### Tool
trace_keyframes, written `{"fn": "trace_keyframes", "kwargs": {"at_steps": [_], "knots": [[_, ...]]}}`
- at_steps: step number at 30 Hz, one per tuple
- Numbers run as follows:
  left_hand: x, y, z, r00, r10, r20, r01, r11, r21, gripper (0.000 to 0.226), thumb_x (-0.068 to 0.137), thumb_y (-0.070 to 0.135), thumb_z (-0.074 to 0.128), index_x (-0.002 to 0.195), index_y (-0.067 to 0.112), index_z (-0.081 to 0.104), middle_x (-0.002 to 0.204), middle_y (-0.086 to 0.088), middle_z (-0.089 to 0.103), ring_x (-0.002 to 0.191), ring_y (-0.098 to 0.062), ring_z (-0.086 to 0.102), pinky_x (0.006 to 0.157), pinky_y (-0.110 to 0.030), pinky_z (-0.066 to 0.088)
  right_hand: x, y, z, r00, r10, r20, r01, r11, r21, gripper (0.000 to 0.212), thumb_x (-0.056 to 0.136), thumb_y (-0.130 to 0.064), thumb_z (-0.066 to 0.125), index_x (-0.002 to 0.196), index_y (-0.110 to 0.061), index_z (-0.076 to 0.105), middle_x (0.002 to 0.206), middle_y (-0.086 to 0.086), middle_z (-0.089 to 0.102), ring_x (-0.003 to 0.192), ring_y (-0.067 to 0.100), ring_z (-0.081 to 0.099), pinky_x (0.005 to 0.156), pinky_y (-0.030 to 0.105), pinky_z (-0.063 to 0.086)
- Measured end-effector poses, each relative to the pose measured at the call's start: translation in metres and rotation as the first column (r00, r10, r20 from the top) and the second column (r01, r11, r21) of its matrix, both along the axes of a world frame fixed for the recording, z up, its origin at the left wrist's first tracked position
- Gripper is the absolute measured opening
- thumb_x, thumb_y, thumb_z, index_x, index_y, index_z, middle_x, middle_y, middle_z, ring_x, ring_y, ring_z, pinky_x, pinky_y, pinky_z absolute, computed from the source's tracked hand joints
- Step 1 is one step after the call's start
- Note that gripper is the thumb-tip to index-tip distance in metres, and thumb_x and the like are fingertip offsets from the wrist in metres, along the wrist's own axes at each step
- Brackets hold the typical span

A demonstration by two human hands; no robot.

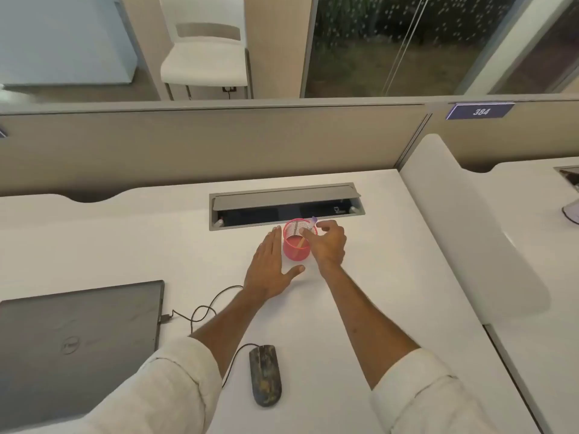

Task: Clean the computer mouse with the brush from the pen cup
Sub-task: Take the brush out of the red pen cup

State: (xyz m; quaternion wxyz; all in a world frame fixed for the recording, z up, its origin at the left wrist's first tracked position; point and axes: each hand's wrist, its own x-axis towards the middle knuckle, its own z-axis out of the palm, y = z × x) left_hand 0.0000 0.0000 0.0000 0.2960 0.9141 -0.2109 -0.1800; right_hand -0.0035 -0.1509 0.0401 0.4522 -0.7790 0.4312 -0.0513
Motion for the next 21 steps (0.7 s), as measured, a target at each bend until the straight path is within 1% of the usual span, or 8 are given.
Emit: {"fn": "trace_keyframes", "kwargs": {"at_steps": [1, 3, 6, 8, 11, 15, 19, 21], "knots": [[0.001, -0.002, -0.002, 1.000, -0.005, 0.020, 0.005, 0.999, -0.037, 0.104, 0.100, 0.063, 0.067, 0.175, 0.021, 0.007, 0.185, 0.000, 0.010, 0.172, -0.024, 0.012, 0.141, -0.044, 0.019, 0.003, 0.000, 0.000, 1.000, 0.008, -0.017, -0.008, 1.000, 0.011, 0.055, 0.094, -0.040, 0.088, 0.137, -0.016, 0.065, 0.145, 0.008, 0.064, 0.135, 0.030, 0.062, 0.114, 0.049, 0.055], [0.005, -0.005, -0.002, 1.000, 0.010, 0.017, -0.009, 0.998, -0.060, 0.101, 0.101, 0.061, 0.066, 0.175, 0.022, 0.010, 0.184, 0.001, 0.013, 0.172, -0.024, 0.014, 0.141, -0.043, 0.019, 0.008, 0.001, 0.000, 0.999, 0.010, -0.042, -0.009, 1.000, 0.028, 0.055, 0.095, -0.041, 0.086, 0.138, -0.015, 0.063, 0.143, 0.008, 0.065, 0.131, 0.030, 0.065, 0.110, 0.048, 0.059], [0.011, -0.015, -0.003, 1.000, 0.028, 0.011, -0.027, 0.997, -0.067, 0.100, 0.102, 0.062, 0.063, 0.175, 0.023, 0.008, 0.185, 0.002, 0.007, 0.173, -0.023, 0.010, 0.141, -0.042, 0.016, 0.012, 0.001, -0.004, 0.999, -0.014, -0.043, 0.015, 1.000, 0.015, 0.045, 0.104, -0.045, 0.075, 0.136, -0.017, 0.062, 0.141, 0.007, 0.067, 0.126, 0.029, 0.068, 0.105, 0.041, 0.061], [0.017, -0.018, -0.006, 0.999, 0.026, 0.023, -0.024, 0.998, -0.066, 0.100, 0.102, 0.064, 0.061, 0.176, 0.023, 0.007, 0.185, 0.002, 0.005, 0.173, -0.023, 0.009, 0.142, -0.042, 0.015, 0.012, -0.001, -0.008, 1.000, -0.026, -0.016, 0.026, 0.999, -0.019, 0.041, 0.107, -0.047, 0.069, 0.134, -0.017, 0.063, 0.139, 0.006, 0.069, 0.125, 0.028, 0.069, 0.103, 0.038, 0.060], [0.020, -0.019, -0.012, 0.999, 0.019, 0.037, -0.018, 0.999, -0.034, 0.096, 0.104, 0.064, 0.056, 0.176, 0.023, 0.007, 0.185, 0.002, 0.004, 0.173, -0.023, 0.007, 0.142, -0.044, 0.014, 0.013, -0.003, -0.013, 0.999, -0.033, 0.024, 0.033, 0.999, -0.031, 0.038, 0.107, -0.046, 0.070, 0.131, -0.016, 0.067, 0.136, 0.005, 0.071, 0.123, 0.027, 0.070, 0.101, 0.038, 0.059], [0.019, -0.018, -0.018, 0.999, 0.039, 0.016, -0.038, 0.997, -0.068, 0.086, 0.109, 0.056, 0.050, 0.176, 0.022, 0.007, 0.185, 0.000, 0.005, 0.173, -0.024, 0.007, 0.142, -0.045, 0.013, 0.014, -0.005, -0.018, 0.994, -0.080, 0.077, 0.082, 0.996, -0.029, 0.036, 0.105, -0.045, 0.073, 0.127, -0.016, 0.073, 0.134, 0.005, 0.075, 0.123, 0.026, 0.071, 0.102, 0.039, 0.058], [0.023, -0.016, -0.020, 0.998, 0.040, 0.049, -0.038, 0.998, -0.048, 0.082, 0.113, 0.050, 0.048, 0.176, 0.019, 0.004, 0.186, -0.001, 0.002, 0.173, -0.023, 0.005, 0.142, -0.044, 0.012, 0.014, -0.005, -0.020, 0.984, -0.120, 0.135, 0.124, 0.992, -0.023, 0.043, 0.104, -0.050, 0.072, 0.123, -0.013, 0.080, 0.132, 0.006, 0.078, 0.122, 0.026, 0.072, 0.093, 0.033, 0.054], [0.024, -0.016, -0.019, 0.998, 0.037, 0.043, -0.035, 0.998, -0.044, 0.081, 0.114, 0.049, 0.046, 0.176, 0.019, 0.004, 0.186, -0.001, 0.001, 0.173, -0.023, 0.003, 0.142, -0.045, 0.012, 0.013, -0.005, -0.020, 0.977, -0.140, 0.163, 0.145, 0.989, -0.022, 0.044, 0.103, -0.051, 0.074, 0.123, -0.012, 0.081, 0.131, 0.006, 0.079, 0.121, 0.026, 0.072, 0.091, 0.031, 0.052]]}}
